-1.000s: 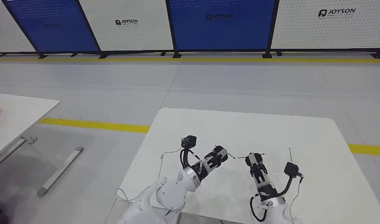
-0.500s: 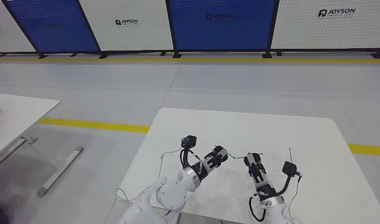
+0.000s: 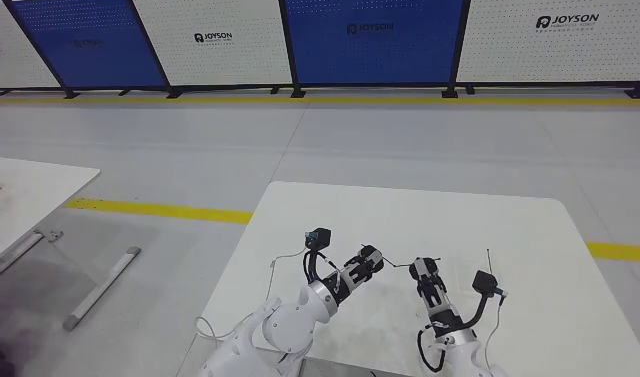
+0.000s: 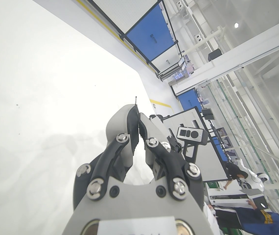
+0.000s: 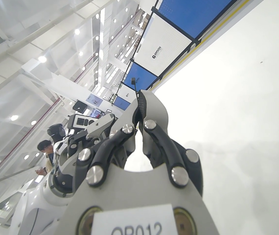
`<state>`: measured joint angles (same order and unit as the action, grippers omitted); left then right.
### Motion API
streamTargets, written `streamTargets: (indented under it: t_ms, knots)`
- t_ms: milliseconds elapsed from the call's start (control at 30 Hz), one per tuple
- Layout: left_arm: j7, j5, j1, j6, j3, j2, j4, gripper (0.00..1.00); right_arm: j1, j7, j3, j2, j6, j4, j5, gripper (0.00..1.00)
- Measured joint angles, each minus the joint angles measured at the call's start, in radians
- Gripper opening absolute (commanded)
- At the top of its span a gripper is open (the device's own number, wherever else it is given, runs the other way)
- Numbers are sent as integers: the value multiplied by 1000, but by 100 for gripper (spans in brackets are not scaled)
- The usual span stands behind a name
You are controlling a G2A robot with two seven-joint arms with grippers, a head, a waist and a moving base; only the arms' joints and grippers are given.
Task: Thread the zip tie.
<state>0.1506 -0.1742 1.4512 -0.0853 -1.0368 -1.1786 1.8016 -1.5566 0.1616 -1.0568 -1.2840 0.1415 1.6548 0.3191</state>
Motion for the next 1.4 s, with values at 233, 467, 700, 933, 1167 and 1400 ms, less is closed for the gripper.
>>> streamTargets:
  t_ms: [233,467,700,933,1167,1400]
  knots:
    - [0,0,0,0,0,0,0,0,-8,1,-13,-3,7,5,-2,0]
    - [0,0,0,0,0,0,0,0,-16,-9,-23,-6,8,13,4,0]
    - [0,0,0,0,0,0,0,0,-12,-20,-18,-11,2,13,15,0]
    - [0,0,0,0,0,0,0,0,-9,-28,-16,-16,-10,10,19,0]
    - [0,0,0,0,0,0,0,0,-10,-46,-16,-21,-12,12,0,0]
    - [0,0,0,0,0,0,0,0,-7,-36,-17,-25,-11,6,-12,0]
